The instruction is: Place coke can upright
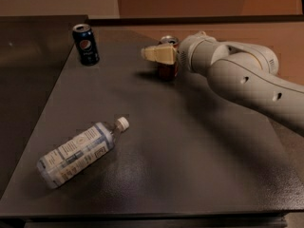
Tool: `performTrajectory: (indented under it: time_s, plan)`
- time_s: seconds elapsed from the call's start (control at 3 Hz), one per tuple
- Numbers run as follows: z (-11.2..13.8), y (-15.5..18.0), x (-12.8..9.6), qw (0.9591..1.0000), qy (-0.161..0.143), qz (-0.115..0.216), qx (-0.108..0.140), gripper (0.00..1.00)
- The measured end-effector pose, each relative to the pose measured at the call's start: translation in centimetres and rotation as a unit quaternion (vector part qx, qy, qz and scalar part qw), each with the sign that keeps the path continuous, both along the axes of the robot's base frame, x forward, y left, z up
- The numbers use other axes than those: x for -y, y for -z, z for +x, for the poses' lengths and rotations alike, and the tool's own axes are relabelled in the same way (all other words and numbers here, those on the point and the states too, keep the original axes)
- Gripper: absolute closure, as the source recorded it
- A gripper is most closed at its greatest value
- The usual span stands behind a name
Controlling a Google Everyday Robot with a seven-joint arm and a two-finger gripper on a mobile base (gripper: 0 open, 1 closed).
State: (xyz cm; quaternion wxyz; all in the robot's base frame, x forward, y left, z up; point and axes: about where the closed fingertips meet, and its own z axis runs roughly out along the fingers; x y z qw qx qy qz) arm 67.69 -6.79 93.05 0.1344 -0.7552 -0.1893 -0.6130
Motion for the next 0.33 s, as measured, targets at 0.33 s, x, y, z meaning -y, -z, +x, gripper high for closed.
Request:
performTrajectory:
  time_s: [0.33]
  plan:
    - [0.00, -0.01, -0.01, 1.0000, 0.000, 0.000, 0.000, 0.00]
